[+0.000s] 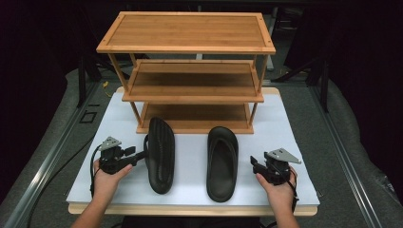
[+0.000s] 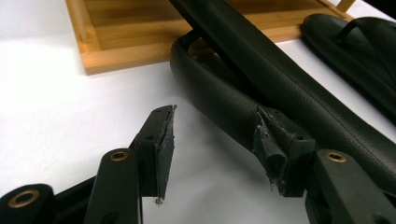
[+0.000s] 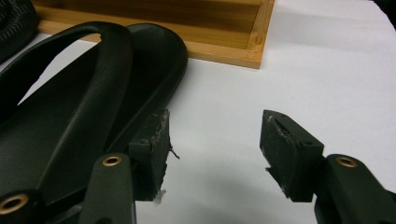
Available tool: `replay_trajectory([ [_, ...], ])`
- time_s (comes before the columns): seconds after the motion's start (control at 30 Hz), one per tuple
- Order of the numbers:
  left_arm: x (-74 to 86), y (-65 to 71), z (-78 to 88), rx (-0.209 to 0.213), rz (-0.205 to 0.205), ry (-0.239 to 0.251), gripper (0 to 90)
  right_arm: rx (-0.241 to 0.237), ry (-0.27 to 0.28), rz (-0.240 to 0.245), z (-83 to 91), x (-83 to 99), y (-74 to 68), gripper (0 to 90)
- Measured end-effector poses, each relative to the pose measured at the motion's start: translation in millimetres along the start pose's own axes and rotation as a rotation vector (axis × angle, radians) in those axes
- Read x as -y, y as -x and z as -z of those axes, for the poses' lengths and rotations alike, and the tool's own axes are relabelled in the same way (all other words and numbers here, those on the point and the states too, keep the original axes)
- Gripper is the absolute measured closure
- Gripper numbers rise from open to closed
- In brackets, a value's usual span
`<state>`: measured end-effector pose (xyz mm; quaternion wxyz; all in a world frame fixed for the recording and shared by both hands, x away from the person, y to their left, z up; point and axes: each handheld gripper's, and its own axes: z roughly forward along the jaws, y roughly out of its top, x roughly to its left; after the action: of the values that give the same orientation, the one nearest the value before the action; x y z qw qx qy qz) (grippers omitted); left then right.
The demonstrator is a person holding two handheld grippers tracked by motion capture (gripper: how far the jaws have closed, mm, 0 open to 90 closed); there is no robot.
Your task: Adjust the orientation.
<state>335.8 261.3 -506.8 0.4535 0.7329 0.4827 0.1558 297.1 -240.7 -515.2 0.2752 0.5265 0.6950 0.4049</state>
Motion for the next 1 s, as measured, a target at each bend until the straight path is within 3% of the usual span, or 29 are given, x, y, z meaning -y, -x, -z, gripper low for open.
replay_trajectory([
  [0.07,-4.7,1.7,-0.6,0.023,0.012,0.012,45.2,0.000,-0.001,-0.006,-0.1,0.3,0.4,42.6],
  [0.47,-23.4,20.0,-10.3,0.055,-0.021,0.018,43.7,0.001,-0.006,-0.020,-0.2,0.7,2.2,42.3],
  [0.8,-33.4,37.6,-25.9,0.144,0.016,0.046,37.8,-0.002,-0.003,-0.031,-0.3,1.1,4.0,42.0],
  [1.0,-37.7,48.5,-32.7,0.180,0.000,0.054,43.2,-0.003,-0.006,-0.034,0.4,0.9,5.2,41.9],
])
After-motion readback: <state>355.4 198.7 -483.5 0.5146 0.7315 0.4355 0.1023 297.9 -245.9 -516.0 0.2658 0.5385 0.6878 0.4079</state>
